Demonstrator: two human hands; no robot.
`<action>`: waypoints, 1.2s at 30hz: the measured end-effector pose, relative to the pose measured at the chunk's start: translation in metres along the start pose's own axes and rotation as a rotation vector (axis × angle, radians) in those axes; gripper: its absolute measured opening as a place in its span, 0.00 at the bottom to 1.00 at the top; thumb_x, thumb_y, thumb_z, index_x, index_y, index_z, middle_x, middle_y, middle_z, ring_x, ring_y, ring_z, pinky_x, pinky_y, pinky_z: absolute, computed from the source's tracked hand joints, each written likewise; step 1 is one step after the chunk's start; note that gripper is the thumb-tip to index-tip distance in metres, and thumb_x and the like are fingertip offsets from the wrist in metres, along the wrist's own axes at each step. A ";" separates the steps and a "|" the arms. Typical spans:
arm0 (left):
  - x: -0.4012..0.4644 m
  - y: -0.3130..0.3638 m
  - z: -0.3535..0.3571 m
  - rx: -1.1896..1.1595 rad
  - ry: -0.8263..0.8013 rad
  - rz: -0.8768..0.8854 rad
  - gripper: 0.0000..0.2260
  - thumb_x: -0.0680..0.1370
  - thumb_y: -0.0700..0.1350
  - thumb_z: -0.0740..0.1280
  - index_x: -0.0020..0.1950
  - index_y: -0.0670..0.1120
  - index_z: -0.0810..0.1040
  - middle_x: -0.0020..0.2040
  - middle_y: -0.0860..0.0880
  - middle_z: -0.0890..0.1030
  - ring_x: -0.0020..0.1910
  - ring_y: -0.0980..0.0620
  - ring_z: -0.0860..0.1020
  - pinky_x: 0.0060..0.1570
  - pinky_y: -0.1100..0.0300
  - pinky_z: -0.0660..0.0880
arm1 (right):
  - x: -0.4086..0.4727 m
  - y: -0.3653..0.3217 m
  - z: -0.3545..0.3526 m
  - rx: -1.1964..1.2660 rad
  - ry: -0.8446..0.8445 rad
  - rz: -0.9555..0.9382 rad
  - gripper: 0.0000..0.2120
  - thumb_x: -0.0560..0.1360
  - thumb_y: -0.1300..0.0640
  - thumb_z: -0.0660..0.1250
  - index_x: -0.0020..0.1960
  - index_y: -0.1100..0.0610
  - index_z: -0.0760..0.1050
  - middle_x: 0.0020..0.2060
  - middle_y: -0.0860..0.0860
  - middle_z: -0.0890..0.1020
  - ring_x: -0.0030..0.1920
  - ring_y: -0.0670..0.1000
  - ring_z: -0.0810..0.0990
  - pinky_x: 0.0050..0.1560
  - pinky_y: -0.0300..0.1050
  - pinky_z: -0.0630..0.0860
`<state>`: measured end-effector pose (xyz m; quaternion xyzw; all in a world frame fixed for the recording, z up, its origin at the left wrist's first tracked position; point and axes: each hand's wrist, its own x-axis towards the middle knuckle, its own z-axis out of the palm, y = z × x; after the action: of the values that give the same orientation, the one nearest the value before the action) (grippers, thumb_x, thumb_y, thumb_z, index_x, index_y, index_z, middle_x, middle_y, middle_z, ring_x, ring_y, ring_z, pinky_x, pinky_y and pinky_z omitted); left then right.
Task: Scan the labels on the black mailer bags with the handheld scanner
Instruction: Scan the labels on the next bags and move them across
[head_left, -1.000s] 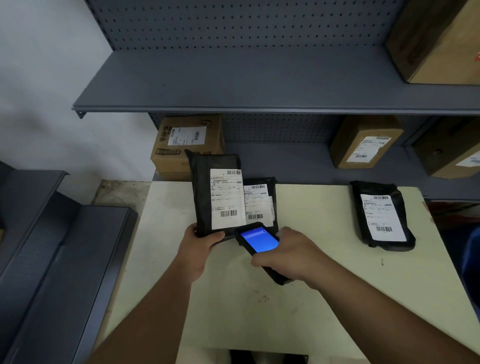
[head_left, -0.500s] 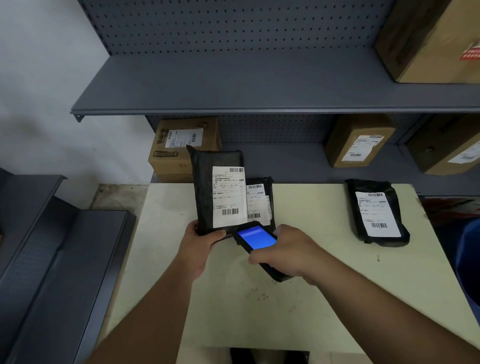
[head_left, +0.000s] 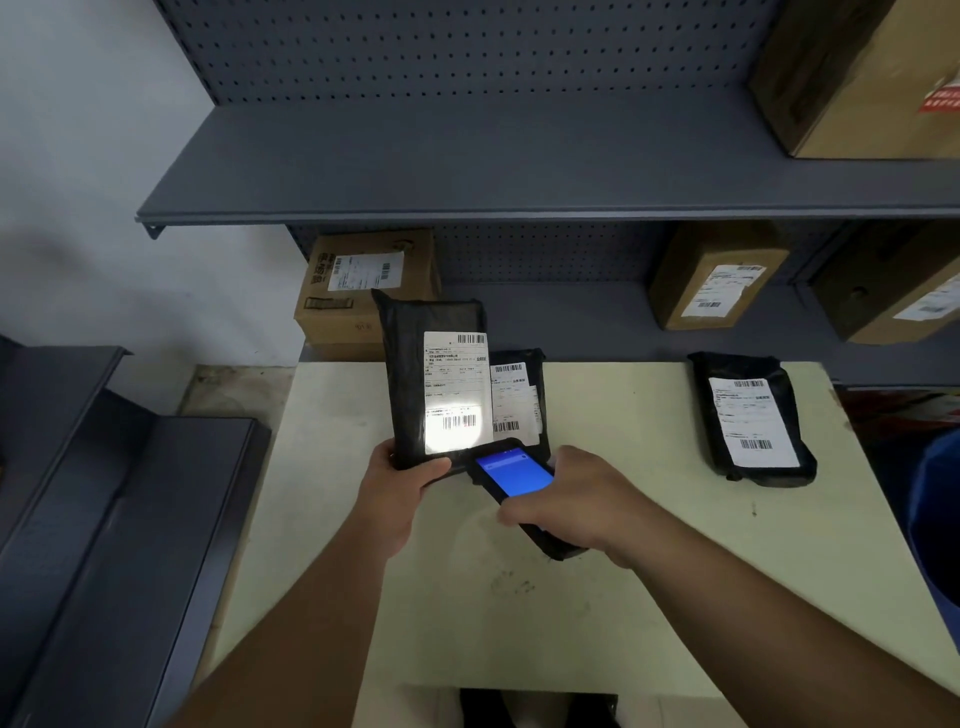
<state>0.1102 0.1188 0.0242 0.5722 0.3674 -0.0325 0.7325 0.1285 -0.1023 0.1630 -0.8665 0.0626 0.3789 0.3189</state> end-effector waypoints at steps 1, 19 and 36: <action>-0.001 0.001 0.001 -0.005 0.001 -0.001 0.26 0.74 0.30 0.75 0.69 0.41 0.73 0.61 0.41 0.84 0.58 0.45 0.85 0.57 0.55 0.80 | 0.000 0.001 0.000 0.001 0.001 0.000 0.25 0.64 0.43 0.80 0.54 0.51 0.74 0.49 0.50 0.83 0.51 0.53 0.85 0.43 0.47 0.78; 0.006 0.005 -0.001 0.047 0.067 0.009 0.30 0.70 0.31 0.78 0.70 0.41 0.73 0.62 0.43 0.84 0.61 0.44 0.84 0.66 0.48 0.78 | -0.011 0.014 -0.014 0.078 -0.053 0.000 0.22 0.64 0.44 0.81 0.52 0.53 0.77 0.45 0.49 0.84 0.42 0.51 0.82 0.41 0.45 0.77; 0.004 0.008 0.002 0.043 0.093 0.015 0.31 0.70 0.31 0.78 0.70 0.41 0.72 0.63 0.43 0.83 0.62 0.44 0.83 0.67 0.45 0.78 | -0.015 0.020 -0.018 0.088 -0.063 0.018 0.22 0.65 0.45 0.81 0.52 0.52 0.77 0.44 0.49 0.83 0.40 0.50 0.81 0.40 0.43 0.75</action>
<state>0.1180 0.1216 0.0285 0.5917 0.3959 -0.0081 0.7022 0.1224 -0.1310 0.1725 -0.8387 0.0772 0.4056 0.3552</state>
